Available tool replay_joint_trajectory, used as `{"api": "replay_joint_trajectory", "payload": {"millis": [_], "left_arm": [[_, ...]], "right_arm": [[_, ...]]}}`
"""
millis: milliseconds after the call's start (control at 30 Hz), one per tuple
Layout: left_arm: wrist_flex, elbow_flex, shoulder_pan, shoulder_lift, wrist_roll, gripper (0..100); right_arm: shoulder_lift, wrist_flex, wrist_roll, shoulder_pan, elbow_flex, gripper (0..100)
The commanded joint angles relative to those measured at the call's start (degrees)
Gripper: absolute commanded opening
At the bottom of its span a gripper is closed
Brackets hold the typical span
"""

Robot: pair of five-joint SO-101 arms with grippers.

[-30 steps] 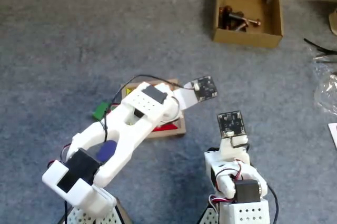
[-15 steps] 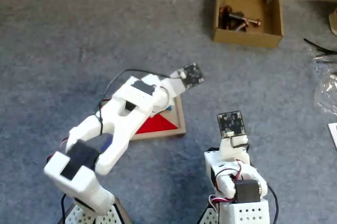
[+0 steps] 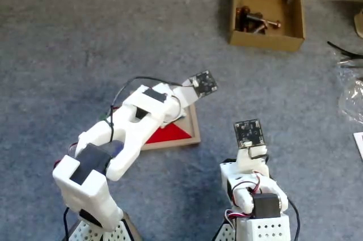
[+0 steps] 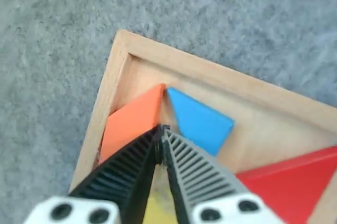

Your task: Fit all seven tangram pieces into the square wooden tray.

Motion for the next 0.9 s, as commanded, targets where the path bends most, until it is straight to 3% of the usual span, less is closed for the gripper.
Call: {"api": "replay_joint_trajectory", "payload": {"millis": [0, 267, 567, 867], "left_arm": [[-0.7, -2.0, -4.2, -3.5, 0.0, 1], [-0.3, 0.0, -6.1, -7.4, 0.0, 1], [-0.8, 4.4, -1.5, -16.0, 0.0, 1], [-24.4, 10.9, 0.8, -10.9, -0.3, 1]], "right_arm": [[-0.5, -1.0, -0.4, -0.6, 6.7, 0.5], [-0.5, -1.0, -0.4, -0.6, 6.7, 0.5], [-0.5, -1.0, -0.4, -0.6, 6.7, 0.5], [-0.5, -1.0, -0.4, -0.6, 6.7, 0.5]]}}
